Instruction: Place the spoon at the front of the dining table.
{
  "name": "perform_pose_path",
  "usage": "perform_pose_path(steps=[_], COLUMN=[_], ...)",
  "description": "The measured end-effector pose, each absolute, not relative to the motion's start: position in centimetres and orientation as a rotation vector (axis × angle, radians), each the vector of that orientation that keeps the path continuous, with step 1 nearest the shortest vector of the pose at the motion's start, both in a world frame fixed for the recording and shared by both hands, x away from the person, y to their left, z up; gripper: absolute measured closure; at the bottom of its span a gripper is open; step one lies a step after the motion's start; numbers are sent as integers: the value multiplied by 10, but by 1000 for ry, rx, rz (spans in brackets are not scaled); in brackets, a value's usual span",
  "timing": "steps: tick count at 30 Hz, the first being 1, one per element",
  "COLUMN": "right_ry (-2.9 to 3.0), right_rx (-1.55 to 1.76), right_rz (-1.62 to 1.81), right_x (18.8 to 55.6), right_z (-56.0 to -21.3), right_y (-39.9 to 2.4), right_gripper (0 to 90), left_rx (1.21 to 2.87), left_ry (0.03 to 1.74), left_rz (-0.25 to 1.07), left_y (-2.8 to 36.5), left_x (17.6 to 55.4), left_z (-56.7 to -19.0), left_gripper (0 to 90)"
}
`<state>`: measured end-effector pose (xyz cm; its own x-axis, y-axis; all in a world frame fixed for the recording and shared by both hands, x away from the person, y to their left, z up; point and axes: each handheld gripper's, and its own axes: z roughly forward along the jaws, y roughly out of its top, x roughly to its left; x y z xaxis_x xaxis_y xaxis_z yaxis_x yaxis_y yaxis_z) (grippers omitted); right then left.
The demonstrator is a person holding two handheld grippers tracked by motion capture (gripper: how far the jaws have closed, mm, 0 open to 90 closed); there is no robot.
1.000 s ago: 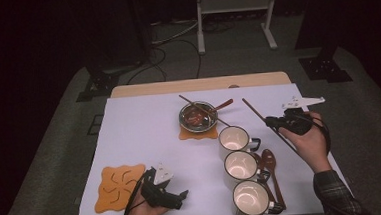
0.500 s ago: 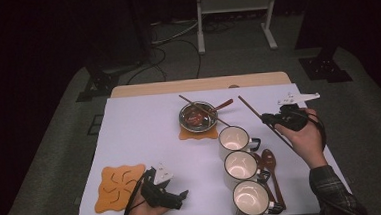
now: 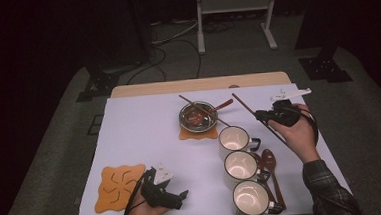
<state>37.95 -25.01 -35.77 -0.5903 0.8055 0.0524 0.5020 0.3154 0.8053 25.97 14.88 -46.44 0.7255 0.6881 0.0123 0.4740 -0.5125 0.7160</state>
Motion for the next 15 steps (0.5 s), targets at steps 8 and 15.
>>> perform_pose_path(steps=[8,15], right_ry=[2241,2249], right_rx=[1152,1139], right_rz=[1168,1171], right_x=[385,391], right_z=[-355,-352], right_y=[-242,-234], right_gripper=[842,841], left_rx=[2212,2212], left_ry=[873,873], left_rz=[385,385], left_y=[149,149], left_x=[260,260], left_z=[-464,-464], left_gripper=[5,5])
